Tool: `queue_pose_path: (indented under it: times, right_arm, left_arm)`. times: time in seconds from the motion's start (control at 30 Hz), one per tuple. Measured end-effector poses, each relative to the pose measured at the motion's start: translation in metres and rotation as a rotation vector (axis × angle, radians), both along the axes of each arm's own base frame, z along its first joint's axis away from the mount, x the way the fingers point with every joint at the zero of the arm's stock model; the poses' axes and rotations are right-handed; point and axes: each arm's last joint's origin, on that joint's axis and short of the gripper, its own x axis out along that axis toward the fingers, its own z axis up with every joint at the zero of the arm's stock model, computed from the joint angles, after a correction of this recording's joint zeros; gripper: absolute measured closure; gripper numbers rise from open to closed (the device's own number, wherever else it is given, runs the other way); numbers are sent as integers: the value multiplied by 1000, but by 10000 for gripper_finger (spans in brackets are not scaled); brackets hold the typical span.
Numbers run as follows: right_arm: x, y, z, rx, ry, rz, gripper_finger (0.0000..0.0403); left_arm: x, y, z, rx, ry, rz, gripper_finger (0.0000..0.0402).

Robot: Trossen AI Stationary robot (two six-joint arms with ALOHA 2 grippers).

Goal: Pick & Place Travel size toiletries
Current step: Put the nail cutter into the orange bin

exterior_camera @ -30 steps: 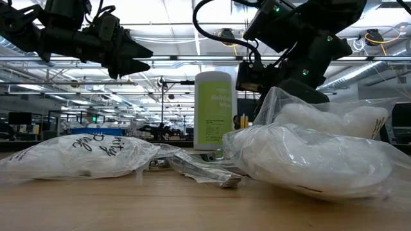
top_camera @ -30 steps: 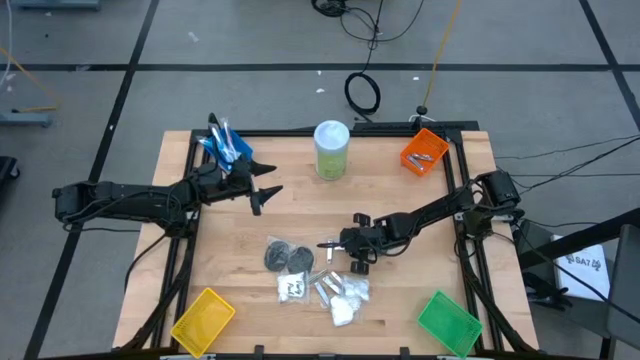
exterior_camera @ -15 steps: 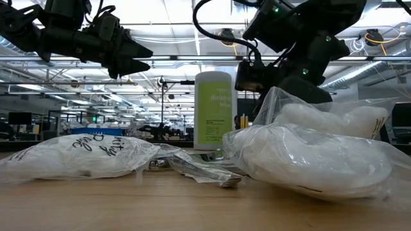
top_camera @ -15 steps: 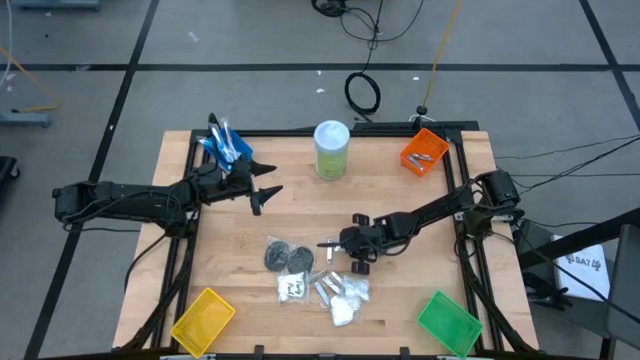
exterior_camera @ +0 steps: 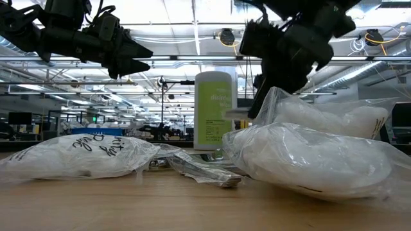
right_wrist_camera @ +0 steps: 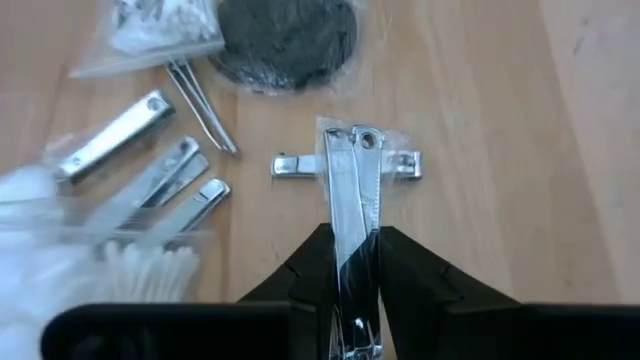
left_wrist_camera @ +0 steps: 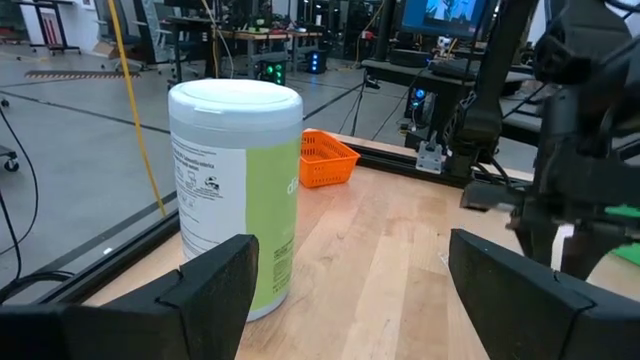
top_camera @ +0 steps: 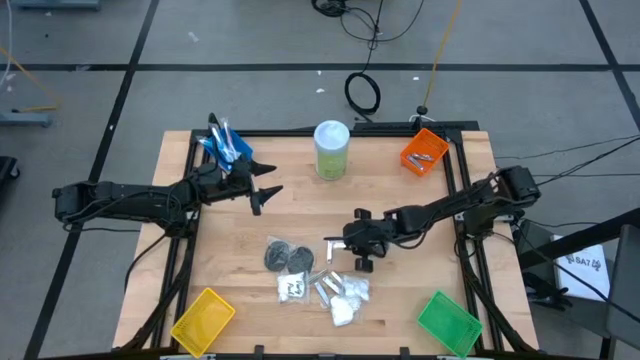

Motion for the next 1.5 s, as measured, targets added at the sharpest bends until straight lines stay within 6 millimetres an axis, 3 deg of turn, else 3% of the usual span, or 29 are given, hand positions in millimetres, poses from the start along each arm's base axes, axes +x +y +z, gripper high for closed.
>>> queue_pose_path:
  times: [0.33, 0.7, 1.17, 1.5]
  right_arm:
    - [-18, -3, 24, 3, -43, 2, 348]
    - [-47, -9, 12, 39, -83, -40, 348]
    - [-87, -19, 7, 98, -340, -49, 348]
    - [-96, -36, 6, 45, -387, -167, 348]
  left_arm:
    - [0, 0, 0, 0, 0, 1, 80]
    - [0, 0, 0, 0, 1, 1, 80]
    - [0, 0, 0, 0, 0, 1, 80]
    - [0, 0, 0, 0, 0, 0, 80]
